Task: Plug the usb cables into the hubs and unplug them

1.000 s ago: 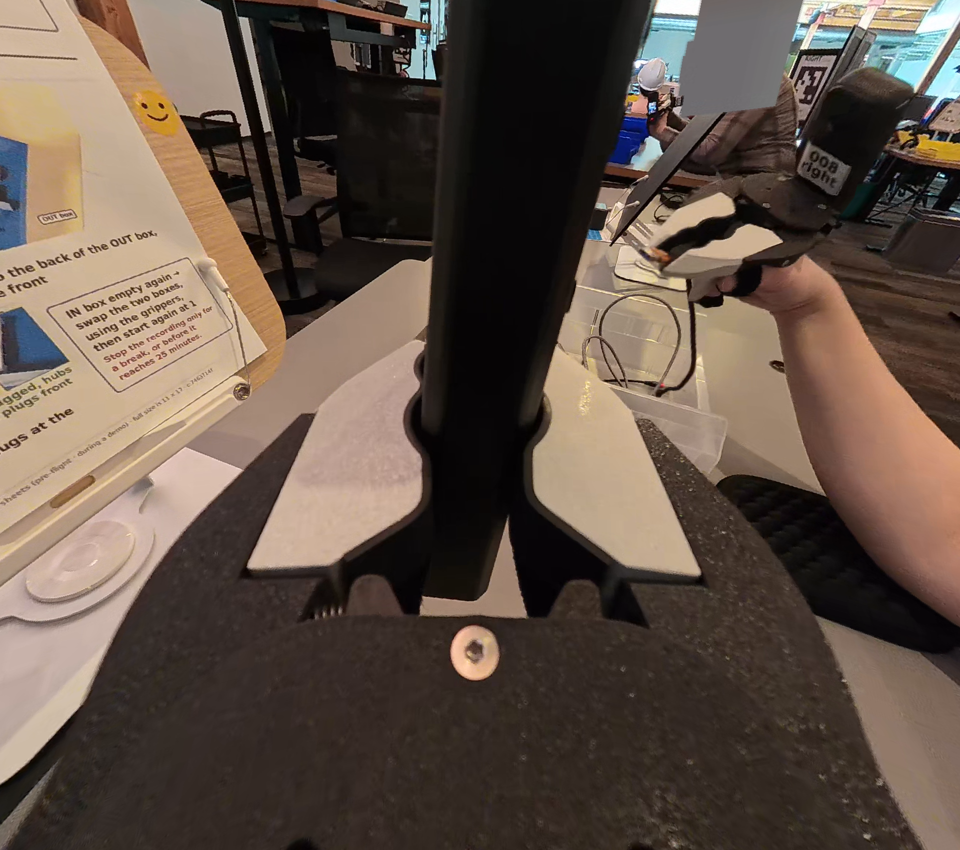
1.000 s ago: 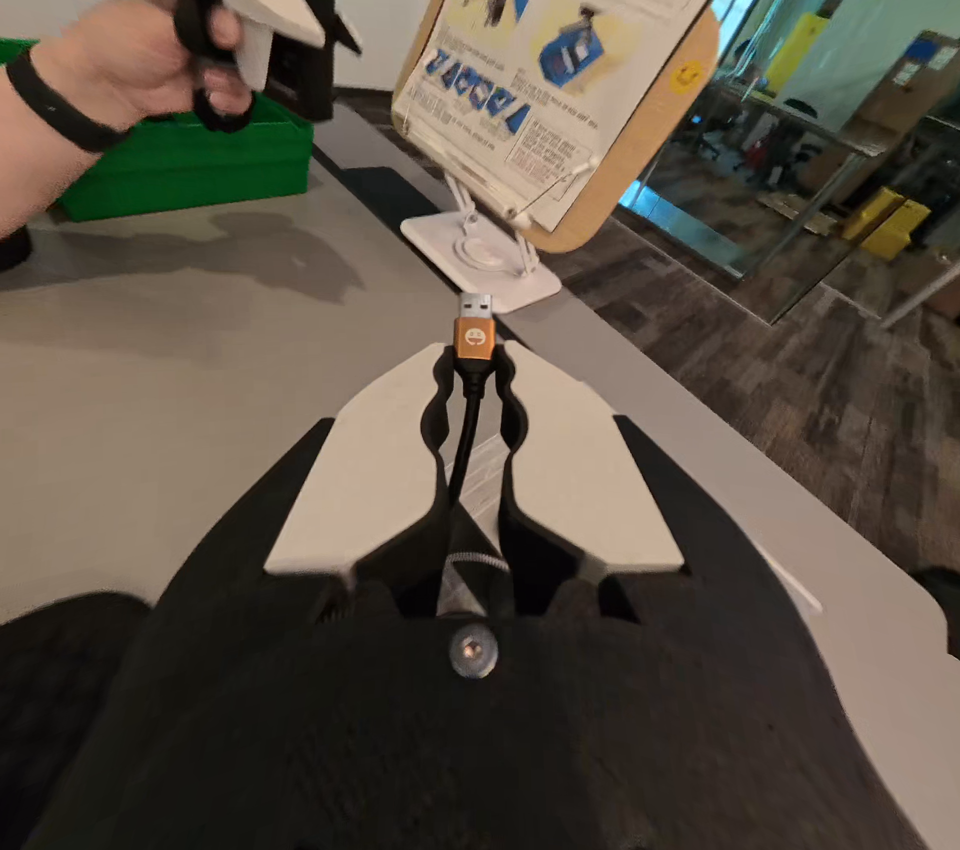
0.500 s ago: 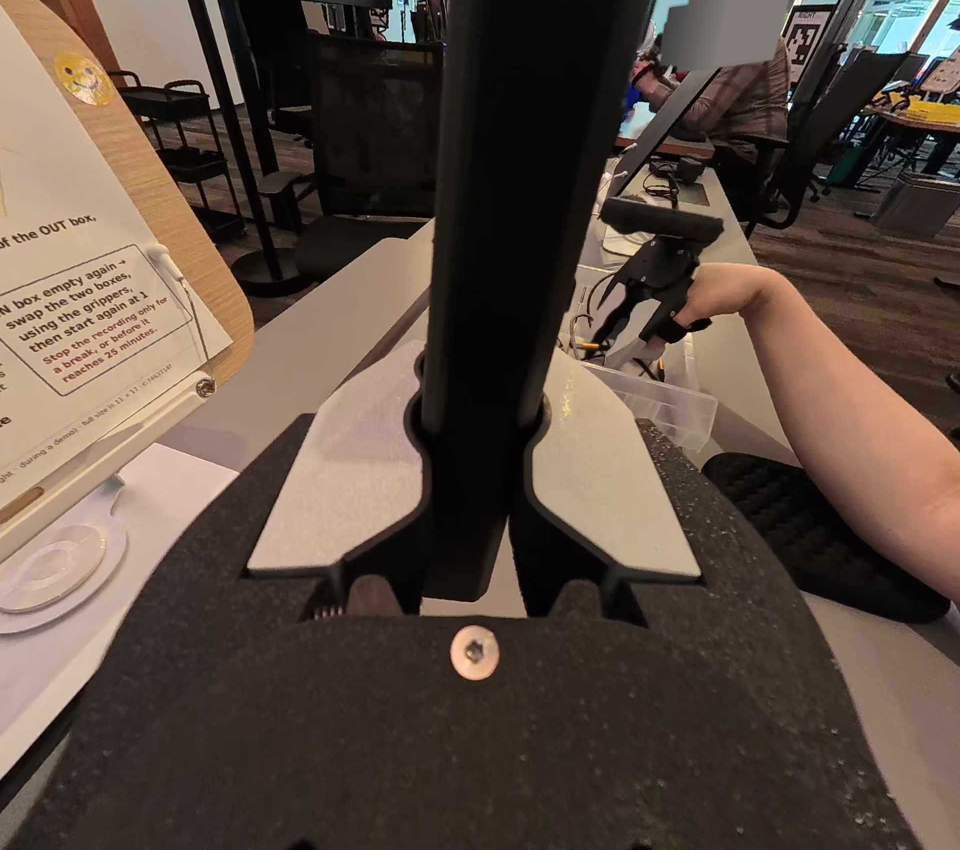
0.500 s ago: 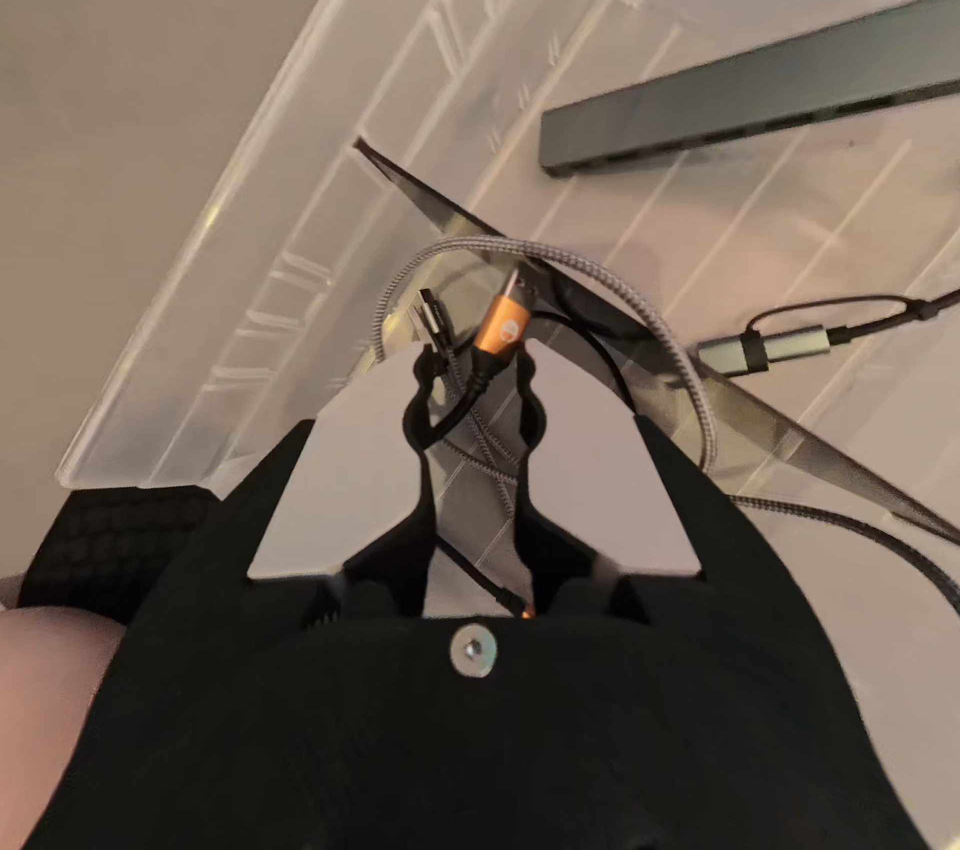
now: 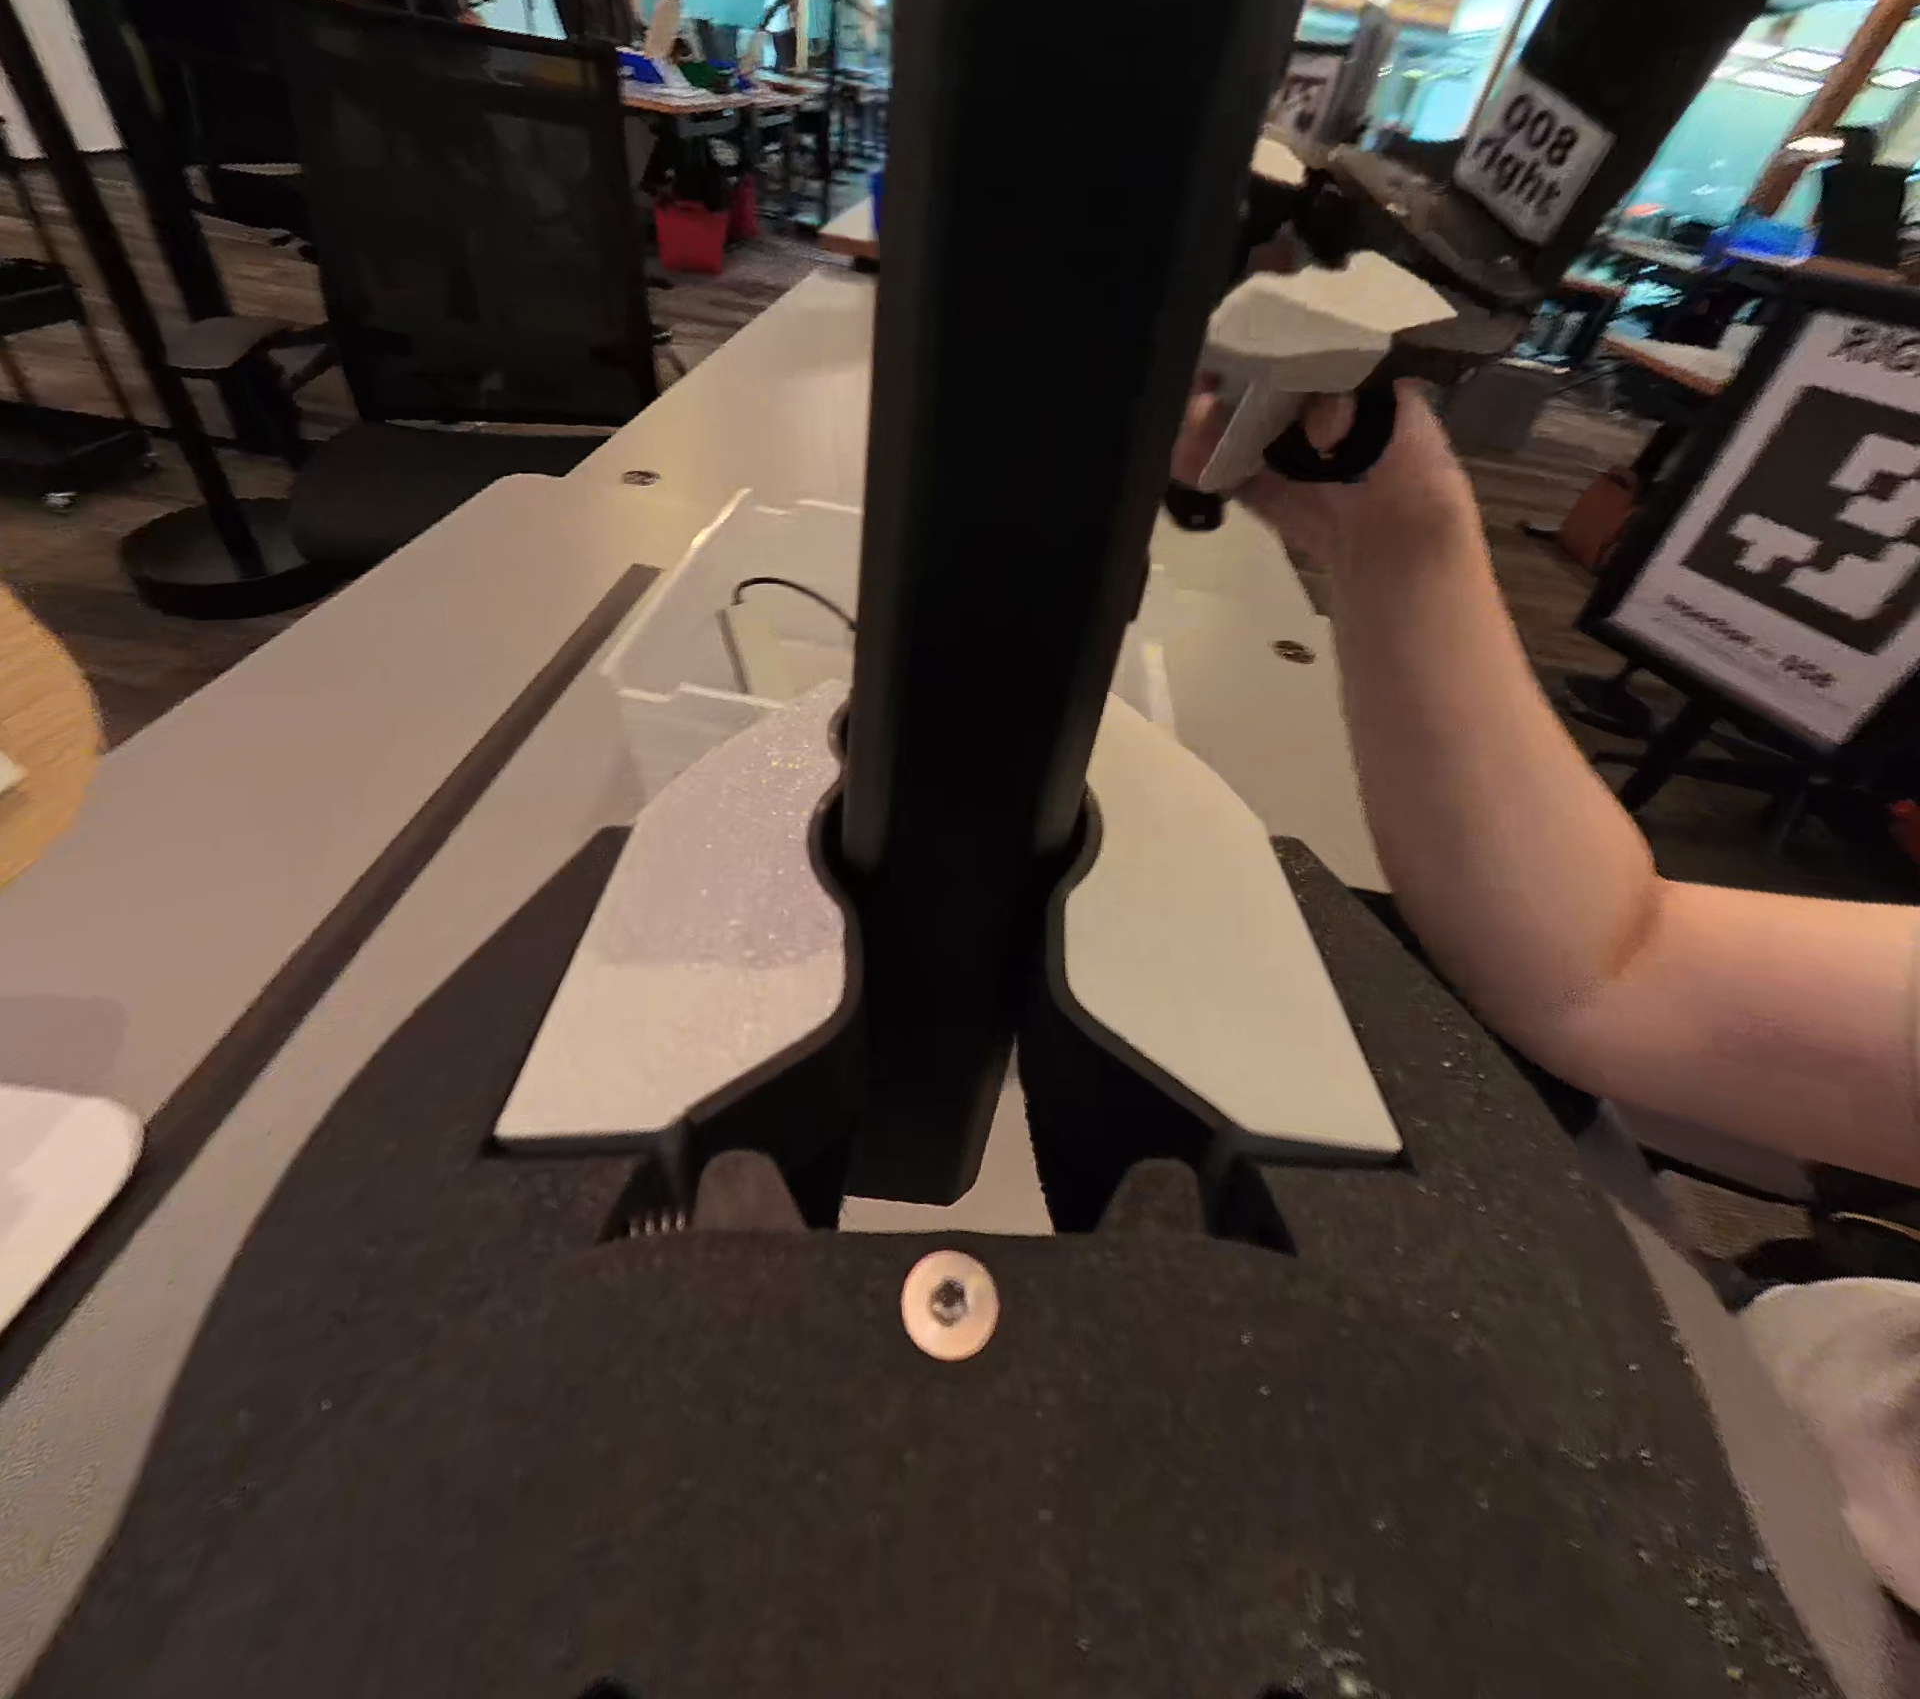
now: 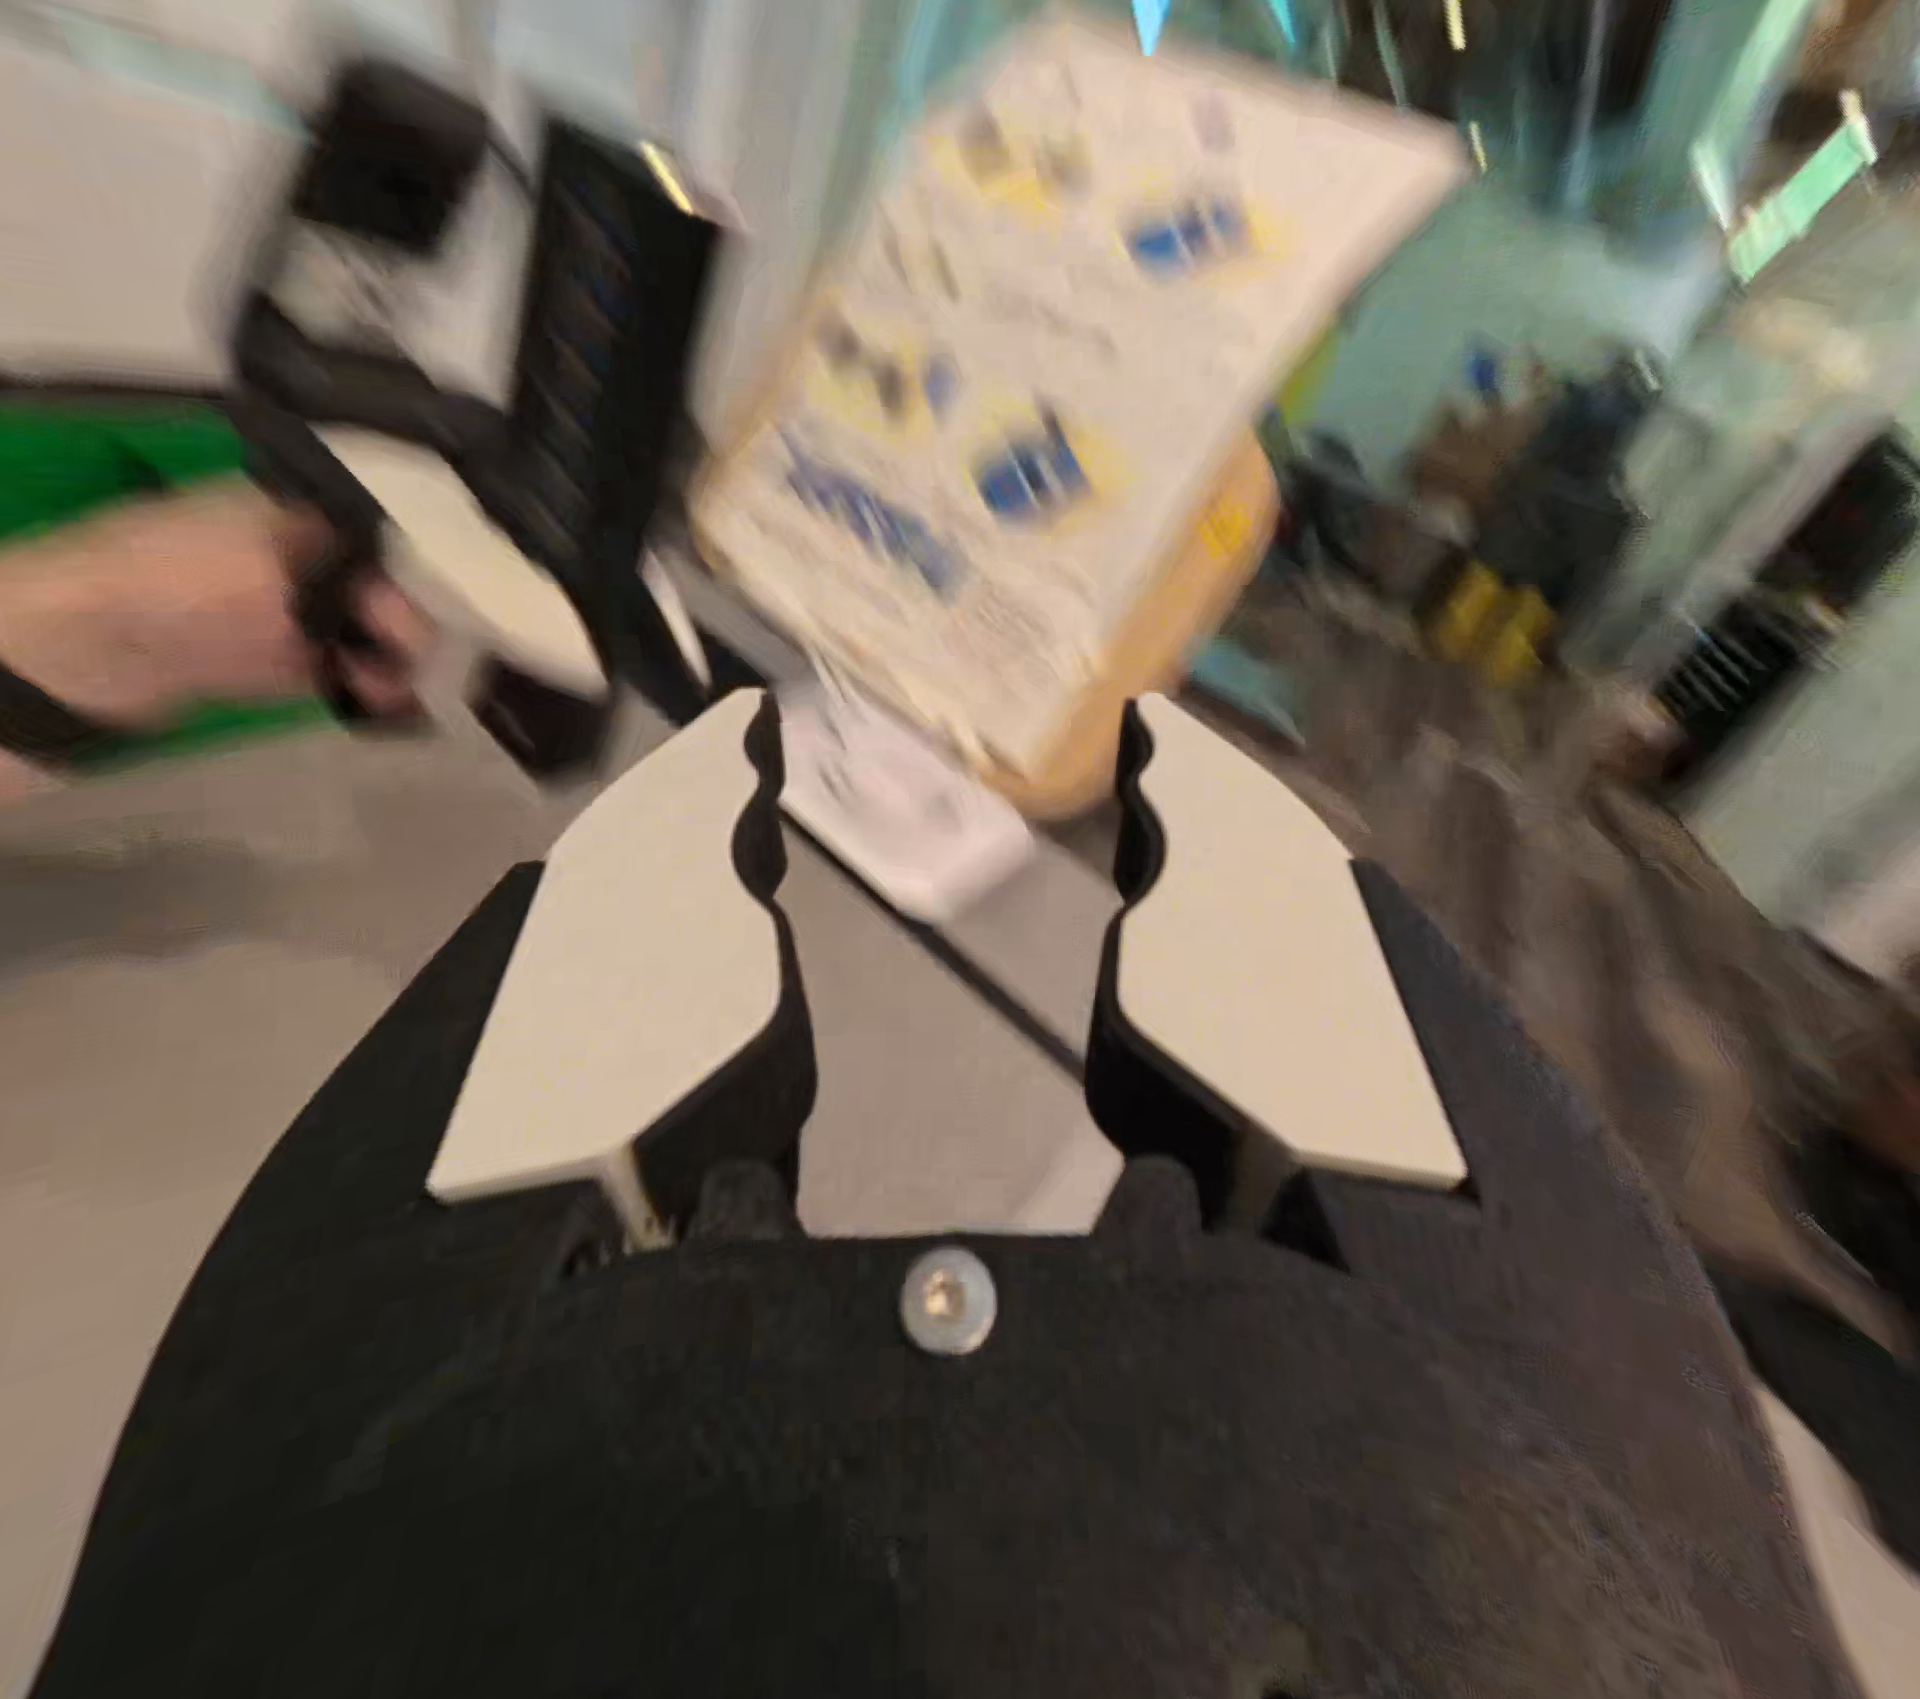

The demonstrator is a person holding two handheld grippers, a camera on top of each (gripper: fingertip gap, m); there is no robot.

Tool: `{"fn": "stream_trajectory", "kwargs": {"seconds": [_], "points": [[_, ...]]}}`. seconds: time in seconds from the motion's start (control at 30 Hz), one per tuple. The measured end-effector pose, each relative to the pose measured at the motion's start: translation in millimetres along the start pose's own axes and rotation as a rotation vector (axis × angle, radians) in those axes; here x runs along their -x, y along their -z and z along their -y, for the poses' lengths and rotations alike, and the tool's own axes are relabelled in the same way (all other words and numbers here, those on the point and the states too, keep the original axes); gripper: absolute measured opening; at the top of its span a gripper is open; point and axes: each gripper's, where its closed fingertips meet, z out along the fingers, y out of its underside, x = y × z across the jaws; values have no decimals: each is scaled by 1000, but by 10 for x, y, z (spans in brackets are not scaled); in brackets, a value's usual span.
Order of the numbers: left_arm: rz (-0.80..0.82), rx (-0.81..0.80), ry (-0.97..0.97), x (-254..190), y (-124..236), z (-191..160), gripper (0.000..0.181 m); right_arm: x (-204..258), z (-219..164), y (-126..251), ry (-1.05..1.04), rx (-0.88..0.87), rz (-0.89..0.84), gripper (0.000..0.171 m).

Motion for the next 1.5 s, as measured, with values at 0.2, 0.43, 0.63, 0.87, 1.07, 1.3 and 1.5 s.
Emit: {"fn": "stream_trajectory", "kwargs": {"seconds": [0.2,0.43,0.63,0.87,1.07,1.3,1.5], "points": [[-253,-16,94,-386,-152,-14,31,856,246,-544,-291,-171,421,64],[-254,50,60,-368,-237,-164,31,999,75,-649,-495,-57,595,28],[-122,-64,110,-20,77,75,54,231,28,-438,-419,-102,253,28],[-36,-120,76,149,458,250,45,-1110,-789,278,119,270,-362,28],[-33,-51,83,182,393,125,44,-998,-2119,245,276,818,-55,28],[-45,-61,84,175,271,94,38,-661,-2799,285,240,1201,237,29],[77,36,33,338,190,-82,45,-866,-2800,265,167,1194,105,32]]}}
